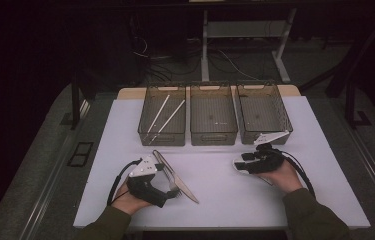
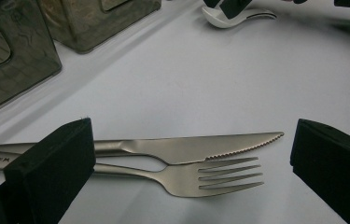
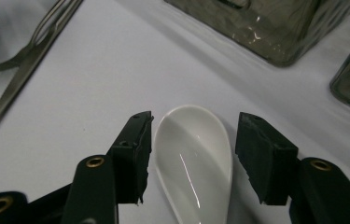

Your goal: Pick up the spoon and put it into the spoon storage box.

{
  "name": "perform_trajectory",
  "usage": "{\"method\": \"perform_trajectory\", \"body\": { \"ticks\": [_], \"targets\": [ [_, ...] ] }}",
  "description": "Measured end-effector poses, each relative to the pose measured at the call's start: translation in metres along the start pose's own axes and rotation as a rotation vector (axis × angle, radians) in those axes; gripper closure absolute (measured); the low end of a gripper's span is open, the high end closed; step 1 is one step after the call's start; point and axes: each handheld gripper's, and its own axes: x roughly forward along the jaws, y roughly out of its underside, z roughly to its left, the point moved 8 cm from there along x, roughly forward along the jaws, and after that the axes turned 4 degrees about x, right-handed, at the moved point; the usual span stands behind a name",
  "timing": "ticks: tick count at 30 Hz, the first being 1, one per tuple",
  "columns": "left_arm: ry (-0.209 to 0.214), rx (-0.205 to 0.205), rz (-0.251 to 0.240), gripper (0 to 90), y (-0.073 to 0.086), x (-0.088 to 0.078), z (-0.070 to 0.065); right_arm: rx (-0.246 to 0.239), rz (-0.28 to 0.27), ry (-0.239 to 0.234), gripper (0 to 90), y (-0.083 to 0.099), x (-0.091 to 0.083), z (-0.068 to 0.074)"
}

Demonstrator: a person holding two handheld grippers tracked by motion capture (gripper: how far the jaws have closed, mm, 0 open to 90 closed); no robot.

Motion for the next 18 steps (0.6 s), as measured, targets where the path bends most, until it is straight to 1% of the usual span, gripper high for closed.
{"method": "perform_trajectory", "body": {
  "ticks": [3, 6, 10, 14, 15, 18],
  "targets": [
    [-0.002, 0.001, -0.002, 0.0, 0.0, 0.0, 0.0, -0.005, 0.014, 0.001, 48.6, 0.003, 0.002, 0.0],
    [-0.004, -0.001, 0.0, 0.0, 0.0, 0.0, 0.0, -0.02, 0.036, 0.01, 51.0, 0.006, 0.004, 0.0],
    [-0.004, -0.001, 0.002, 0.0, 0.0, 0.0, 0.0, -0.057, 0.051, 0.022, 53.8, 0.008, 0.005, 0.002],
    [-0.008, -0.002, 0.001, 0.0, 0.0, 0.0, 0.0, -0.113, 0.066, 0.052, 58.6, 0.01, 0.005, 0.005],
    [-0.009, -0.001, 0.001, 0.0, 0.0, 0.0, 0.0, -0.121, 0.071, 0.044, 60.7, 0.011, 0.005, 0.006],
    [-0.011, 0.004, 0.001, 0.0, 0.0, 0.0, 0.001, -0.152, 0.086, 0.034, 62.5, 0.013, 0.005, 0.011]
  ]
}}
